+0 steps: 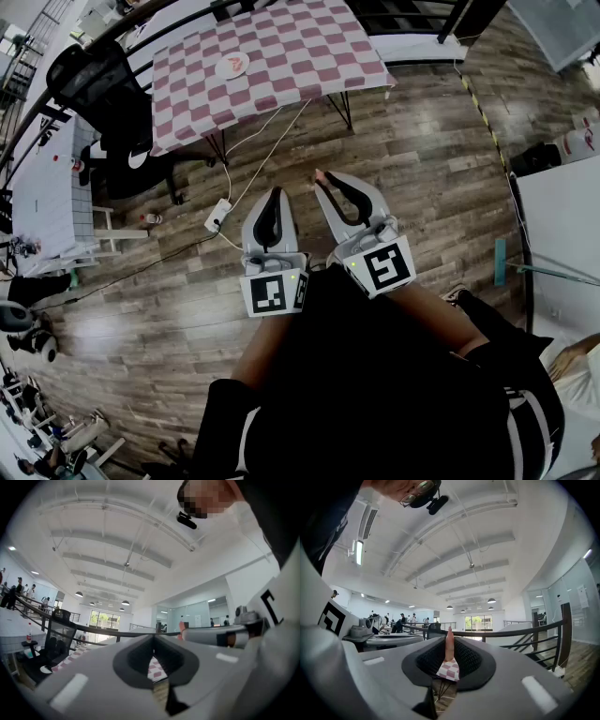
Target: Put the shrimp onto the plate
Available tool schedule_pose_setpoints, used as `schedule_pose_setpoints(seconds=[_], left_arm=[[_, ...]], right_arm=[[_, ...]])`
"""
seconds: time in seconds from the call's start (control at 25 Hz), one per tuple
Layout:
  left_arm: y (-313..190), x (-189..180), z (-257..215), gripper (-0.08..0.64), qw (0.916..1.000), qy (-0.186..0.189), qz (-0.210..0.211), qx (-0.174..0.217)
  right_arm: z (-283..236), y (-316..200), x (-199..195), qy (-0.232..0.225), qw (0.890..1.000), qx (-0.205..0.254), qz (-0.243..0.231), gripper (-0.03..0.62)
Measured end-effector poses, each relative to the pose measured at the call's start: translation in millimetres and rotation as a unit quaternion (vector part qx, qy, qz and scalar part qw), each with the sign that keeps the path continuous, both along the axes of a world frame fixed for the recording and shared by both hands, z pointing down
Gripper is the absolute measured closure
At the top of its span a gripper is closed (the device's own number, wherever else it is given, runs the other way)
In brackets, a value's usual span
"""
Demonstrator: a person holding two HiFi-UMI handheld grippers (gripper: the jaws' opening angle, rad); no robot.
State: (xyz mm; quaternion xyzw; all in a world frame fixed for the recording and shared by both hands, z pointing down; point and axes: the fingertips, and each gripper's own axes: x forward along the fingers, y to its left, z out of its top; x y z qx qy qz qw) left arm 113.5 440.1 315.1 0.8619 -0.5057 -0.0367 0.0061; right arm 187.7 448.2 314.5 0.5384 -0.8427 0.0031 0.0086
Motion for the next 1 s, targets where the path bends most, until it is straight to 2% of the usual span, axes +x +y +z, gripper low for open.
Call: schedule_pose_setpoints(seconds=[0.12,0.24,0.52,0.76,1.0], left_arm=[[4.2,2.6,1.3,0.551,1.0000,0.003,-0.003,-0.003],[9.8,-1.7,1.5,0.551,1.0000,0.001,-0.006,0.002],[9.9,-52.9,5.9,0.551,0.9979,-0.021,-0.061,-0.001],[-0.4,-97.4,10.7,0.551,0.9945,-0.041,-0.096,0.000],[-27.3,-95.4,23.8,0.551,0.9960,-0.030,-0.083,-0.009]], right_arm=[[-1.6,5.4,3.0,-0.010,1.000,0.000,-0.001,0.534],[-7.4,13.3,7.1,-0.040,0.999,0.006,-0.002,0.534],[3.5,13.9,13.6,-0.061,0.998,-0.009,0.001,0.532],[8.3,10.9,2.4,-0.058,0.998,-0.006,-0.009,0.532],[18.9,-7.4,2.1,-0.048,0.999,-0.020,0.003,0.532]])
